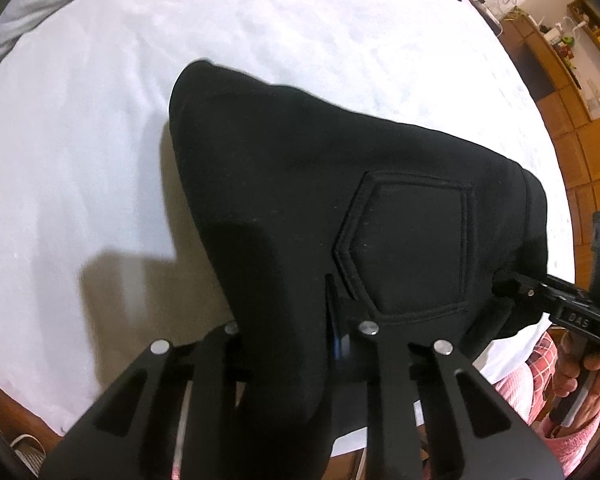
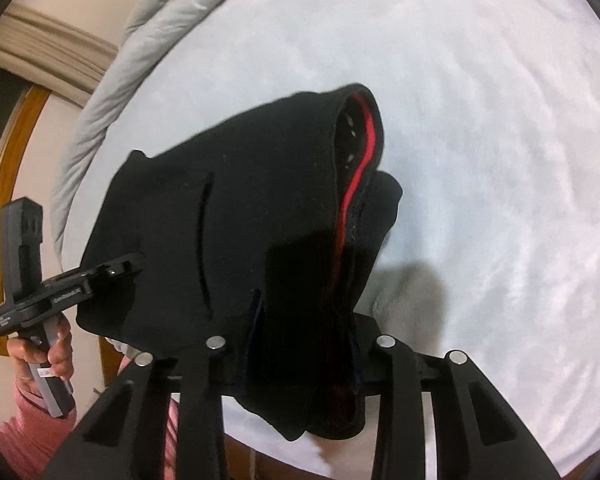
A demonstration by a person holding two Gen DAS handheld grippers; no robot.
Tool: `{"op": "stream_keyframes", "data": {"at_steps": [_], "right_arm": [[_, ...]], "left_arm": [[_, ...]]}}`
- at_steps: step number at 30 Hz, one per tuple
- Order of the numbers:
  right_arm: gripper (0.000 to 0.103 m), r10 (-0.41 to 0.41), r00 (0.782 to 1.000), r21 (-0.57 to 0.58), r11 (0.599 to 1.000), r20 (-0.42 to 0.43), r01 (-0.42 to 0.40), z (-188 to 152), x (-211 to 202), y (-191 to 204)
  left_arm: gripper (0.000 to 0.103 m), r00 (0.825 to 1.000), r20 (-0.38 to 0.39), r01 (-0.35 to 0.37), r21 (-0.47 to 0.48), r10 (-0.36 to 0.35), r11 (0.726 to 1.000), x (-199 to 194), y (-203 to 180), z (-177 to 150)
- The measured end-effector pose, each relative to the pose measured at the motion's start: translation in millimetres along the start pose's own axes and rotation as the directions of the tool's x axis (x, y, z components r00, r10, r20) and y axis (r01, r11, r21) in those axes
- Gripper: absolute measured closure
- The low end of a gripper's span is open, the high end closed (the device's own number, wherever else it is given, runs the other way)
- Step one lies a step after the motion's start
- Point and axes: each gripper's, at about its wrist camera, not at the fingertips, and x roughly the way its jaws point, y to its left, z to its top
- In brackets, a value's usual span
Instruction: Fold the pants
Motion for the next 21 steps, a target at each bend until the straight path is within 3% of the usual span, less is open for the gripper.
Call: {"op": "stream_keyframes", "data": {"at_steps": [6, 12, 19, 21], "right_arm": [[0.07, -0.038, 0.997, -0.029, 0.999, 0.071, 0.04, 23.8, -28.1, -2.3], [0.07, -0.035, 0.99, -0.007, 0.999, 0.135, 0.036, 78.1, -48.3, -25.8], [0.068, -0.017, 0.99, 0.016, 1.0, 0.14, 0.015, 138.6, -17.5, -72.1], [0.058, -0.012, 0.996, 0.05, 0.999, 0.091, 0.008, 145.1, 11.6, -95.0]], "left_arm": [[0.084, 0.997, 0.056, 0.053, 0.025, -0.055, 0.998, -19.3, -8.2, 29.1], [0.084, 0.99, 0.11, 0.076, 0.065, -0.083, 0.995, -23.4, -30.0, 89.2], [0.083, 0.991, 0.08, 0.1, 0.073, -0.106, 0.992, 30.8, -31.2, 152.8], [0.077, 0.996, 0.038, 0.072, 0.087, -0.076, 0.994, 59.3, -24.2, 158.1]]}}
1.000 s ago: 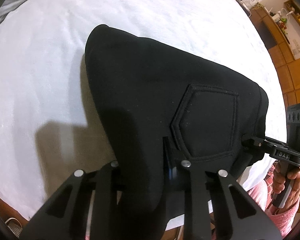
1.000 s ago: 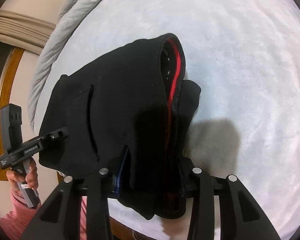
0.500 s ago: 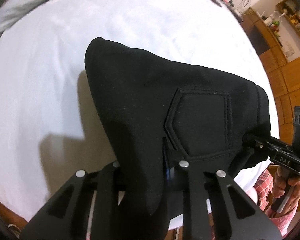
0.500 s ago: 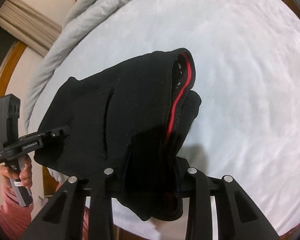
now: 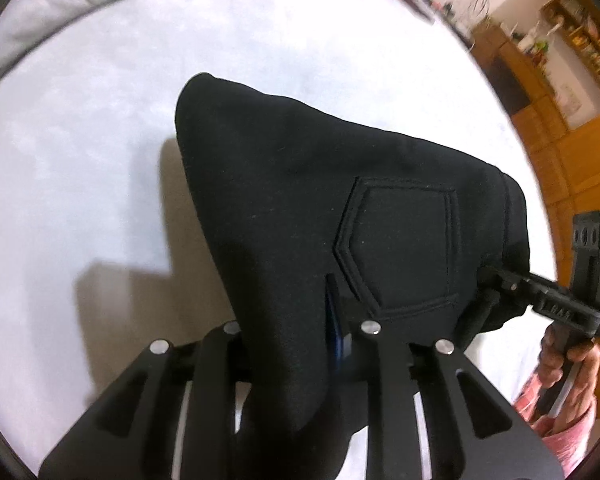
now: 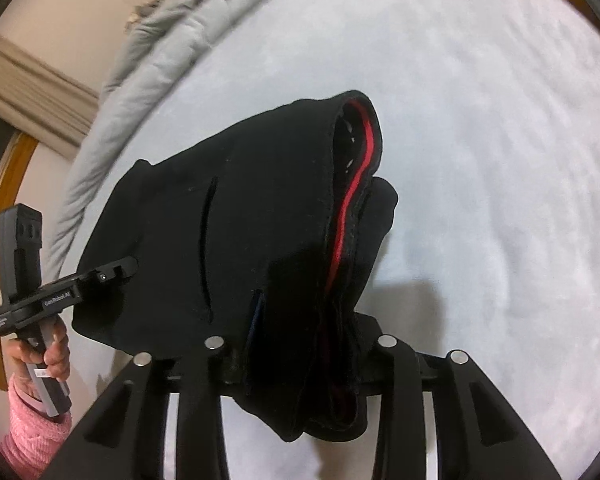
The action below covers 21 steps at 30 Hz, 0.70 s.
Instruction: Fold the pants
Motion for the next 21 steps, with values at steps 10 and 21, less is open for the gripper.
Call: {"op": "stream_keyframes", "data": {"at_steps": [10, 21], "right_arm": [[0.025, -0.001, 0.997, 0.042, 0.999, 0.073, -0.002, -28.7, -10.7, -47.3], [0.034, -0.048, 0.978, -0.156, 0.984, 0.203, 0.081, -63.3, -59.9, 45.8]], "left_arm": [[0.025, 0.992, 0.063, -0.105, -0.002, 0.105, 0.994, -9.6, 37.4, -35.8], [0.027, 0.924, 0.238, -0.31, 0.003, 0.3, 0.951, -66.9, 5.9, -71.5]]}}
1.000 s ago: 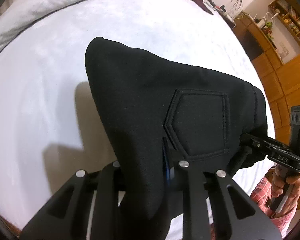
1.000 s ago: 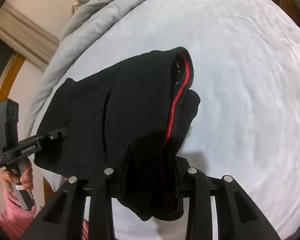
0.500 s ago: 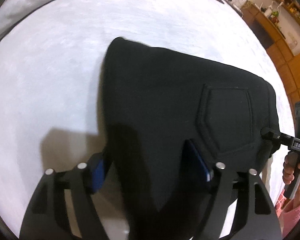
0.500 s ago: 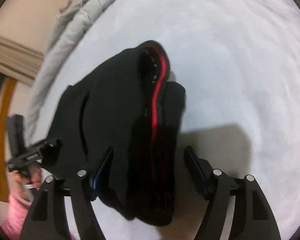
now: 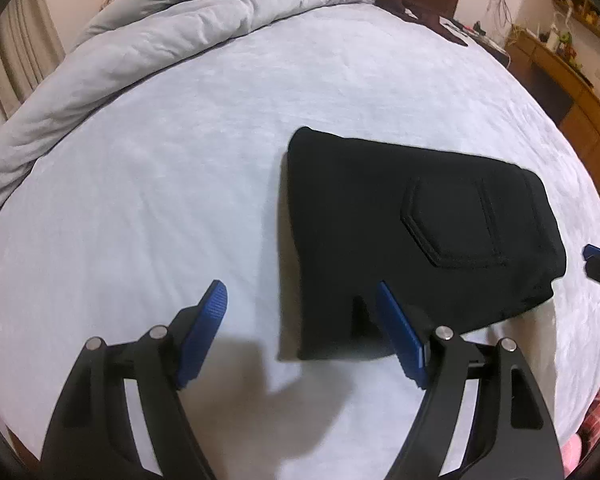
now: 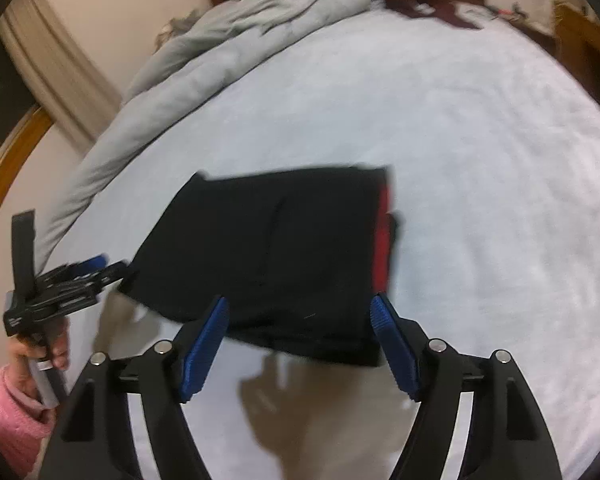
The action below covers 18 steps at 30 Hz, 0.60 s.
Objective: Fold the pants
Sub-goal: 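Lower the bundle onto the bed and open both tools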
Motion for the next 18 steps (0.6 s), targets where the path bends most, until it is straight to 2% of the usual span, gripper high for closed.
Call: {"op": "stream_keyframes", "data": {"at_steps": [1, 4, 5, 8, 10, 11, 13, 15, 18], "right_arm": [[0.036, -0.016, 0.999, 0.004, 1.0, -0.028, 0.016, -3.2, 10.8, 0.2], [0.039, -0.042, 0.994, 0.084, 0.995, -0.105, 0.051, -12.1, 40.7, -18.7], [0.044, -0.064, 0.99, 0.101, 0.992, -0.123, 0.076, -16.2, 45.7, -27.9], [0.045, -0.058, 0.989, 0.133, 0.988, -0.133, 0.075, -26.6, 50.9, -38.7], [0.044, -0.104, 0.987, 0.121, 0.985, -0.125, 0.12, -29.6, 41.0, -38.1], [0.044, -0.124, 0.985, 0.117, 0.984, -0.12, 0.138, -30.5, 35.0, -34.1], [0.039, -0.137, 0.985, 0.127, 0.981, -0.103, 0.149, -39.0, 18.7, -30.9], [0.027, -0.147, 0.985, 0.144, 0.977, -0.087, 0.158, -43.7, 7.9, -21.4], [0.021, -0.17, 0.981, 0.141, 0.973, -0.094, 0.182, -50.9, 1.0, -6.9]], "left_arm": [[0.027, 1.0, -0.018, -0.014, 0.004, 0.014, 1.0, 7.2, -14.6, 1.9], [0.026, 0.993, -0.106, -0.047, 0.022, 0.049, 0.999, 34.0, -26.6, -1.4], [0.026, 0.99, -0.129, -0.054, 0.027, 0.057, 0.998, 43.1, -27.3, -3.8], [0.026, 0.989, -0.139, -0.046, 0.013, 0.047, 0.999, 47.0, -27.3, -3.8], [0.027, 0.991, -0.123, -0.045, -0.002, 0.044, 0.999, 34.3, -26.6, -1.7], [0.023, 0.992, -0.117, -0.047, -0.004, 0.046, 0.999, 30.5, -26.4, -1.8], [0.014, 0.993, -0.106, -0.058, -0.012, 0.056, 0.998, 20.4, -25.9, -4.9], [0.013, 0.993, -0.111, -0.052, -0.034, 0.048, 0.998, 14.0, -26.3, -10.6], [0.013, 0.988, -0.154, -0.027, -0.063, 0.017, 0.998, 11.0, -28.6, -23.8]]}}
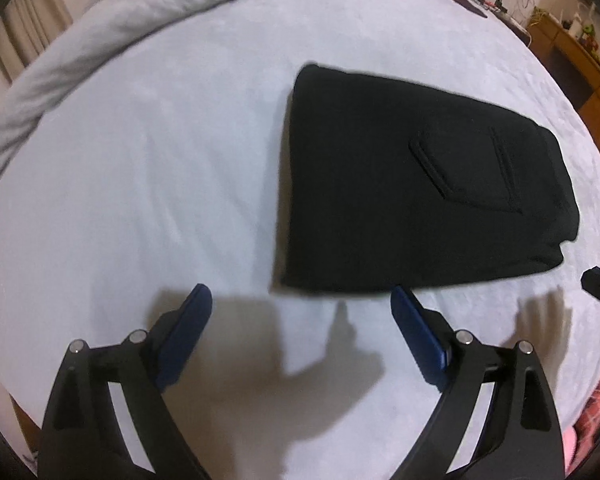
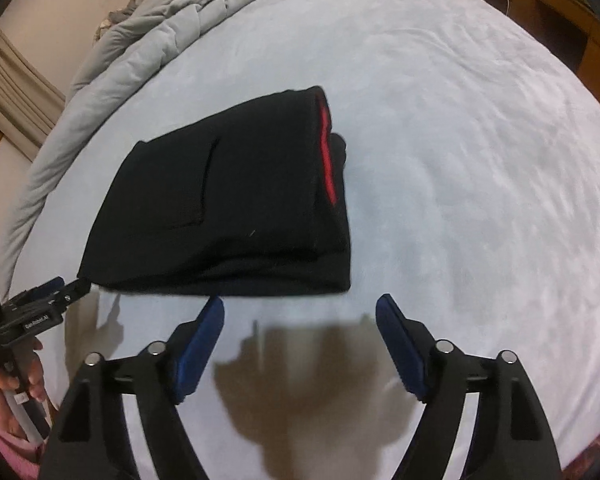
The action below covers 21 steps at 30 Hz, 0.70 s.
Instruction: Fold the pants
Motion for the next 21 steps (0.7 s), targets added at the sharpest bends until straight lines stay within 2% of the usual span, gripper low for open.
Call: {"op": "stream_keyframes", "data": {"at_steps": [3, 6, 16, 21], "right_arm": [[0.015, -0.005, 1.0, -0.001, 1.0, -0.025, 0.005, -4.1, 3.9, 18.0], [0.011, -0.022, 0.999, 0.0, 1.0, -0.041, 0.022, -9.6, 8.1, 26.6], [0.007, -0.035, 0.999, -0.018, 0.999, -0.034, 0.034, -22.1, -0.6, 42.0], [0.006, -0.03, 0.999, -0.014, 0.999, -0.033, 0.03, -27.6, -5.4, 45.2]], "left_arm": [[0.013, 1.0, -0.018, 0.003, -0.001, -0.003, 1.0, -3.7, -5.3, -12.9], [0.013, 1.0, -0.006, -0.006, 0.019, 0.006, 1.0, -8.9, -10.5, -16.5], [0.013, 1.0, 0.017, 0.015, 0.016, -0.015, 1.0, -35.1, -14.7, -30.3], [0.013, 0.999, 0.034, 0.005, 0.039, -0.007, 0.999, -36.8, -15.9, -26.0]]}}
